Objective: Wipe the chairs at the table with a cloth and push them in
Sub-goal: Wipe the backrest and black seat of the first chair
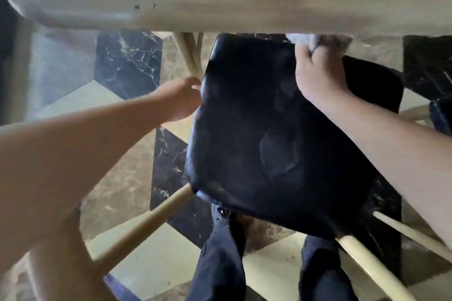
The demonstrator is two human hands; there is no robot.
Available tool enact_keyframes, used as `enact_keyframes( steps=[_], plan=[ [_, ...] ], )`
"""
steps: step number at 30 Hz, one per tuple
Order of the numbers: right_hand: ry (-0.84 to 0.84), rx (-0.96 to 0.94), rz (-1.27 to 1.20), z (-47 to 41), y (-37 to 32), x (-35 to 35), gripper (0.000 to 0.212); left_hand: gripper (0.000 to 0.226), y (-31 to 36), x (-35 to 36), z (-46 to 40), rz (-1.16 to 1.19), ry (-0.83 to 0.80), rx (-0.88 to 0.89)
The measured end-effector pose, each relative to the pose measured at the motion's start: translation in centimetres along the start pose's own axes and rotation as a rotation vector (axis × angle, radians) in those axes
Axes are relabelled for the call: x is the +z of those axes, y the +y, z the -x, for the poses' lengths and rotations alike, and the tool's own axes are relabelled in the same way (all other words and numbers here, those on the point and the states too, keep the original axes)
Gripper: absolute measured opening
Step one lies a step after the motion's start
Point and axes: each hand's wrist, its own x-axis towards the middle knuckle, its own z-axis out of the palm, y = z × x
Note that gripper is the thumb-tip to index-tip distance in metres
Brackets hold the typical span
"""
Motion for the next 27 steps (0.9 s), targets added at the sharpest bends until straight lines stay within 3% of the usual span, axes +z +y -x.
enact_keyframes(
  steps=[4, 8, 13, 16, 22, 27],
  plan=[
    [-0.101, -0.217, 0.319, -2.1, -0.8, 8.0, 0.054, 0.042, -0.1, -0.4, -1.8, 0.143, 0.157, 0.145],
    [0.015, -0.231, 0.372, -2.5, -0.4, 11.2, 0.059, 0.046, 3.2, -0.8, -3.4, 0.082, 0.167, 0.408],
    [0.073, -0.248, 0.412, -2.8, -0.2, 12.2, 0.065, 0.053, 6.2, -0.8, -6.6, 0.261, 0.123, 0.318],
    [0.069, -0.263, 0.402, -2.5, -1.2, 13.0, 0.064, 0.051, 6.4, -0.6, -7.5, 0.159, 0.160, 0.317],
    [-0.102, -0.552, 0.263, 2.1, -4.3, 15.3, 0.058, 0.045, 6.9, -1.1, -8.1, 0.096, 0.215, 0.274],
    [-0.432, -0.848, 0.254, 11.5, -2.4, 16.4, 0.062, 0.036, 6.3, -0.5, -7.3, 0.133, 0.207, 0.260]
  ],
)
